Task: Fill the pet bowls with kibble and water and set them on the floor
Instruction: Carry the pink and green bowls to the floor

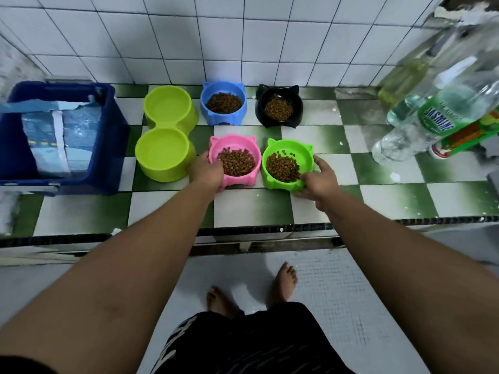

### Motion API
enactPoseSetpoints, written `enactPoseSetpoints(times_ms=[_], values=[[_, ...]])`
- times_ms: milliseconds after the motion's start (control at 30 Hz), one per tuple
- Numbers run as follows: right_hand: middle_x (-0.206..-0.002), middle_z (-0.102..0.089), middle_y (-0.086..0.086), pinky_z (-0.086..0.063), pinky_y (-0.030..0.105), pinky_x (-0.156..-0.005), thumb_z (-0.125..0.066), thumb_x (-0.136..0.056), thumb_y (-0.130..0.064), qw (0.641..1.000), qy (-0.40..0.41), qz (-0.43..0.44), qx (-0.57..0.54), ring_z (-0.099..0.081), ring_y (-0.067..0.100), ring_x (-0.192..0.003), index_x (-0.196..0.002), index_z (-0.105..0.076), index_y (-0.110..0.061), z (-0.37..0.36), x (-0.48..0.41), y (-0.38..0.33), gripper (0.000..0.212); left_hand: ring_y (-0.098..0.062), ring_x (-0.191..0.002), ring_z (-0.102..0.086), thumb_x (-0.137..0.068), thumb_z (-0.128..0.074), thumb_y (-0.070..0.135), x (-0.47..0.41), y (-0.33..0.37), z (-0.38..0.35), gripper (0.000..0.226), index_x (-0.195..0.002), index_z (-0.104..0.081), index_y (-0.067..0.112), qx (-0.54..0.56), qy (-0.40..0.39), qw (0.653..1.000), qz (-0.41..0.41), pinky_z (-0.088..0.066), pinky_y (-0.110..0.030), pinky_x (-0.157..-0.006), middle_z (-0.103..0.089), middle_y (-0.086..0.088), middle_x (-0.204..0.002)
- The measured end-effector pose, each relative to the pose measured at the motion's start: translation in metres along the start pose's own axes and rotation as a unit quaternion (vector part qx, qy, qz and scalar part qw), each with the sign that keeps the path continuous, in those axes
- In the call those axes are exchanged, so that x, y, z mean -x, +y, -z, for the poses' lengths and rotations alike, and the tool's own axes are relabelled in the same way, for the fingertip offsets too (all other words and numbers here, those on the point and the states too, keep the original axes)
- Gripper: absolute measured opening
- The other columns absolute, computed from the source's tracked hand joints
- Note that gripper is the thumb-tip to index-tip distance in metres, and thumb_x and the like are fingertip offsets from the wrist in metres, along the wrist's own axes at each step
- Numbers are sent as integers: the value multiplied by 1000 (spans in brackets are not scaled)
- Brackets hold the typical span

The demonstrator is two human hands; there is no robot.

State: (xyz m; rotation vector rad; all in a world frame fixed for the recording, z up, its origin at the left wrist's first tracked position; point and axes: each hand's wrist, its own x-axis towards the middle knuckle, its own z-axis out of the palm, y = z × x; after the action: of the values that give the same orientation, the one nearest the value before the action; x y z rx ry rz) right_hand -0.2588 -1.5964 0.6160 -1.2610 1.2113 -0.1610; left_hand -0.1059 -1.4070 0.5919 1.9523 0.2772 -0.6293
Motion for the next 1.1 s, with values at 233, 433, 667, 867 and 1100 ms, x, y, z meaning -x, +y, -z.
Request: enactPoseSetpoints(times_ms=[233, 433, 667, 867, 1100], values=[[-132, -52, 16, -62, 44, -56, -52, -90, 9, 1000, 1, 7, -12, -65, 33, -88, -144, -46, -27, 7, 7, 7, 66, -31, -94, -72, -104, -48, 10, 13, -11, 11, 49, -143, -52, 37, 36, -41, 998, 10, -65, -44, -63, -63, -3, -128], [-131, -53, 15, -63, 46, -61, -54, -90, 7, 999, -37, 14, 8, -66, 33, -92, -140, -46, -29, 12, 5, 13, 62, -35, -99, -71, -104, -53, 12, 33, -32, 16, 48, -144, -52, 39, 68, -14, 998, 10, -63, -38, -55, -62, -4, -133], [-128, -55, 12, -63, 45, -64, -53, -92, 3, 990, -122, 46, 54, -70, 30, -87, -140, -44, -26, 24, 11, 8, 58, -30, -91, -75, -103, -53, 10, 83, -51, 24, 44, -139, -58, 34, 136, 65, 988, 16, -64, -43, -60, -69, -8, -119], [-125, -54, 10, -63, 45, -63, -58, -90, 4, 970, -201, 73, 115, -70, 30, -90, -141, -44, -28, 22, 26, 4, 62, -30, -80, -77, -103, -55, 14, 134, -78, 41, 35, -135, -60, 26, 195, 141, 970, 22, -63, -41, -59, -72, -16, -111], [-103, -65, 16, -63, 48, -62, -57, -90, 2, 939, -276, 109, 175, -71, 33, -86, -132, -49, -30, -26, 72, 20, 53, -21, -63, -76, -103, -55, 15, 192, -121, 85, 33, -134, -61, 22, 250, 246, 936, 35, -61, -34, -49, -73, -12, -106]])
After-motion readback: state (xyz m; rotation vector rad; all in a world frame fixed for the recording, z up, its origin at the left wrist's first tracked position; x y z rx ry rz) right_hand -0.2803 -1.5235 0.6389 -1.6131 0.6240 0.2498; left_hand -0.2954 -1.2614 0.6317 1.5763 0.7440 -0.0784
